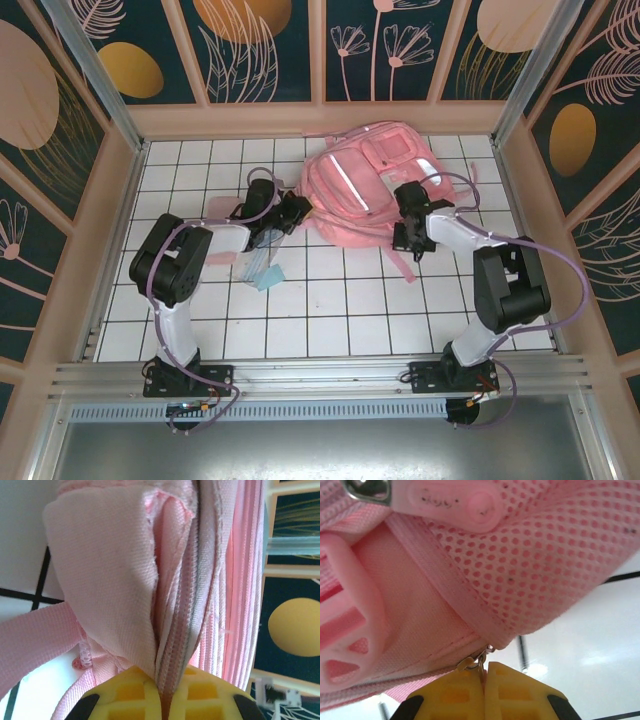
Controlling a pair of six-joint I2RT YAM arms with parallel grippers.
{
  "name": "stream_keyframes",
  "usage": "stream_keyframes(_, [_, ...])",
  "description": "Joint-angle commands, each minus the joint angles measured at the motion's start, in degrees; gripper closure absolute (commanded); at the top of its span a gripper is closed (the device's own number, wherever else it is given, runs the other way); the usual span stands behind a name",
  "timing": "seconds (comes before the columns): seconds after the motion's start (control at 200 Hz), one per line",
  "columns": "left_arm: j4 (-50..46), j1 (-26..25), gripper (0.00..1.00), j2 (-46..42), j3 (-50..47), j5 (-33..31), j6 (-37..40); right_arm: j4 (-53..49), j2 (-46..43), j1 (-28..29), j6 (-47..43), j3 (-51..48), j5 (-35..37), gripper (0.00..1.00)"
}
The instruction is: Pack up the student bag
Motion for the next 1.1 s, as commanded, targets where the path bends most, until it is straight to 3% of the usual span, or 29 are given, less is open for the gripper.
stream_keyframes(0.0, [3.44,3.65,1.0,-3.36,2.48,-6.16,3.04,-6.16,0.12,-2.76,-1.82,1.59,18.59,1.0])
stream_keyframes(0.075, [3.66,3.85,1.0,-3.56,2.16,-6.0,3.11,-4.27,-0.88,-2.47,-2.82,2.04,15.8,1.0])
stream_keyframes(0.16, [2.99,3.94,1.0,-3.28,2.69,-5.82,3.94,-1.27,-3.9,-2.51,-5.02,1.79,3.47,0.99])
stream_keyframes(0.23, [1.37,4.0,1.0,-2.69,4.0,-5.06,5.18,1.06,-7.64,-2.72,-7.26,1.26,-11.01,0.64])
stream_keyframes(0.29, [-0.88,4.11,0.76,-2.28,5.46,-4.59,6.31,2.59,-10.98,-3.07,-7.93,0.99,-21.0,0.36])
stream_keyframes(0.335, [-2.68,4.19,0.56,-2.28,6.15,-4.49,7.46,2.79,-12.16,-3.24,-7.98,1.39,-23.05,0.31])
stream_keyframes(0.375, [-4.76,4.18,0.42,-2.77,6.69,-4.92,8.65,3.2,-13.08,-3.47,-7.64,1.76,-23.22,0.3])
stream_keyframes(0.43, [-8.51,4.17,0.34,-3.98,7.18,-6.08,11.51,4.34,-13.59,-4.02,-7.0,2.14,-22.38,0.29])
stream_keyframes(0.545, [-18.52,4.12,0.27,-8.24,8.21,-12.21,20.32,7.99,-11.96,-5.59,-5.07,2.95,-19.9,0.29])
stream_keyframes(0.655, [-25.13,3.96,0.27,-13.37,7.3,-17.89,26.14,13.39,-7.84,-6.92,-3.0,3.7,-22.84,0.3])
stream_keyframes(0.715, [-26.28,3.87,0.26,-16.19,6.08,-17.44,26.62,15.96,-4.95,-7.26,-2.67,4.33,-24.42,0.4])
stream_keyframes(0.786, [-25.02,3.37,0.26,-17.94,4.2,-15.04,25.69,19.35,-2.03,-7.92,-2.84,4.31,-26.47,0.62])
stream_keyframes(0.826, [-24.25,2.93,0.26,-18.36,3.49,-13.68,25.19,21.17,-0.54,-8.43,-3.44,4.19,-29.0,0.66])
stream_keyframes(0.896, [-23.68,1.61,0.26,-17.93,3.61,-11.96,25.4,22.88,1.55,-9.1,-4.92,4.19,-31.3,0.64])
stream_keyframes(1.006, [-22.0,0.02,0.26,-14.49,5.11,-9.15,25.55,22.91,3.59,-9.17,-6.33,4.04,-31.08,0.5])
stream_keyframes(1.096, [-18.86,-0.82,0.27,-10.07,6.34,-6.02,24.12,23.97,4.36,-9.22,-6.24,2.46,-32.02,0.47])
